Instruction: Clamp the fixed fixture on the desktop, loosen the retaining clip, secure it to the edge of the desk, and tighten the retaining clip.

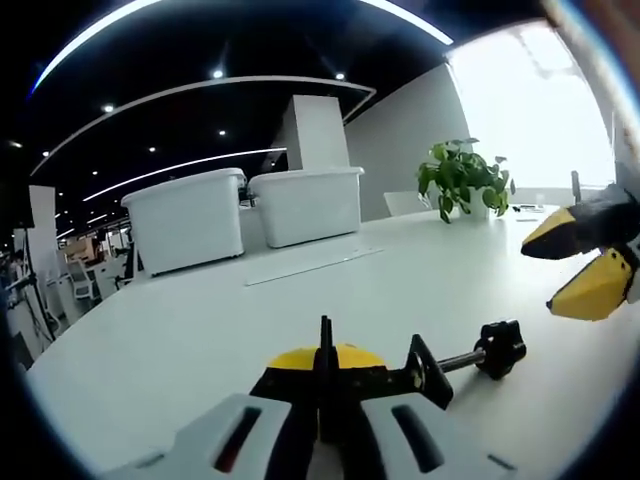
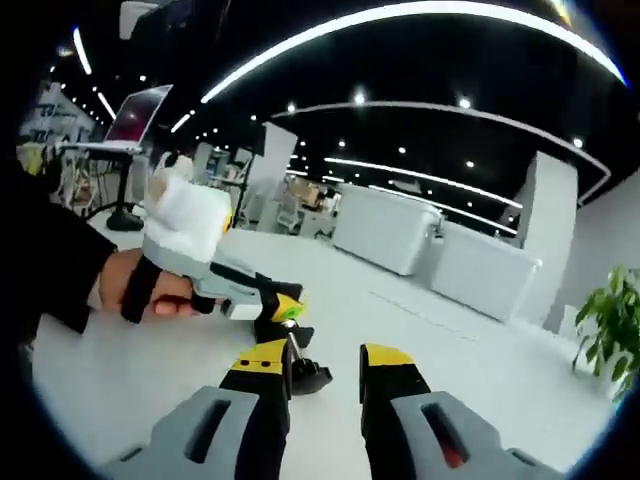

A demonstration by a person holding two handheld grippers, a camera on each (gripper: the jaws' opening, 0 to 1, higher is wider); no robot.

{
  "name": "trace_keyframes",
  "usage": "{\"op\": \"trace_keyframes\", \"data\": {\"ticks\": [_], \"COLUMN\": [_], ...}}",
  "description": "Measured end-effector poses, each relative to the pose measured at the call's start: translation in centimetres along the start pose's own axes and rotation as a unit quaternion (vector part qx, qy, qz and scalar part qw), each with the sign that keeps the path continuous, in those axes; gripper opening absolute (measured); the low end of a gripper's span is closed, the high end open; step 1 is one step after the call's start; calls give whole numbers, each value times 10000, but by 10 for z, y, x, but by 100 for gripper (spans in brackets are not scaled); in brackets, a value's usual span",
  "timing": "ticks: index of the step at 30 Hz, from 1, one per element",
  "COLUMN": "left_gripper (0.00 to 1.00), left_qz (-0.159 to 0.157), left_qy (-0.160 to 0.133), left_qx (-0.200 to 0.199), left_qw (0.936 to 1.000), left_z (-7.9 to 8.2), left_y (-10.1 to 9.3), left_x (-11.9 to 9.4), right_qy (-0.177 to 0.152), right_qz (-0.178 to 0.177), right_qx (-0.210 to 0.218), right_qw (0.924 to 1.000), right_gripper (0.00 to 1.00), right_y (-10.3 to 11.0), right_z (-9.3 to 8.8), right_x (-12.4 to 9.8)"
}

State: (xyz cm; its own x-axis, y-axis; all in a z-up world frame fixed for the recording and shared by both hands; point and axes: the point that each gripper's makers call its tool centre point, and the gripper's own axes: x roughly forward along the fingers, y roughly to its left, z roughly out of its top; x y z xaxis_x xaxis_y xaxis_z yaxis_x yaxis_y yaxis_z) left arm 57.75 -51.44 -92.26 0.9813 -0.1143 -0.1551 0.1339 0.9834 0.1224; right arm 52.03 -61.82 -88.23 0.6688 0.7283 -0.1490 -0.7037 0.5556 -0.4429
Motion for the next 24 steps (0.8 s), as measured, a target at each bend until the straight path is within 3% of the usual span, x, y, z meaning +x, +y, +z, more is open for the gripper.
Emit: {"op": "trace_keyframes", "data": {"ticks": [3,6,11,15,19,24], "left_gripper": [3,3,3,3,3,3], "left_qz": [-9,-53,-82,-85,-120,-141], "left_qy": [-22,-70,-175,-183,-175,-181], "left_qx": [-17,-66,-421,-485,-523,-640], "left_qw": [10000,9999,9989,9986,9984,9977], "left_z": [1,3,7,6,6,6], "left_y": [1,1,6,6,5,5], "left_x": [-2,-2,-4,-4,-4,-5], "right_qy": [440,425,643,803,976,1166], "right_qz": [-46,-58,-329,-508,-597,-755], "right_qx": [-747,-1293,-2247,-2971,-3839,-4417], "right_qw": [9962,9907,9717,9501,9163,8863], "right_gripper": [27,27,25,23,23,20], "right_y": [12,28,39,41,44,44], "right_z": [-6,3,0,-4,-9,-16], "right_x": [8,19,38,49,57,61]}}
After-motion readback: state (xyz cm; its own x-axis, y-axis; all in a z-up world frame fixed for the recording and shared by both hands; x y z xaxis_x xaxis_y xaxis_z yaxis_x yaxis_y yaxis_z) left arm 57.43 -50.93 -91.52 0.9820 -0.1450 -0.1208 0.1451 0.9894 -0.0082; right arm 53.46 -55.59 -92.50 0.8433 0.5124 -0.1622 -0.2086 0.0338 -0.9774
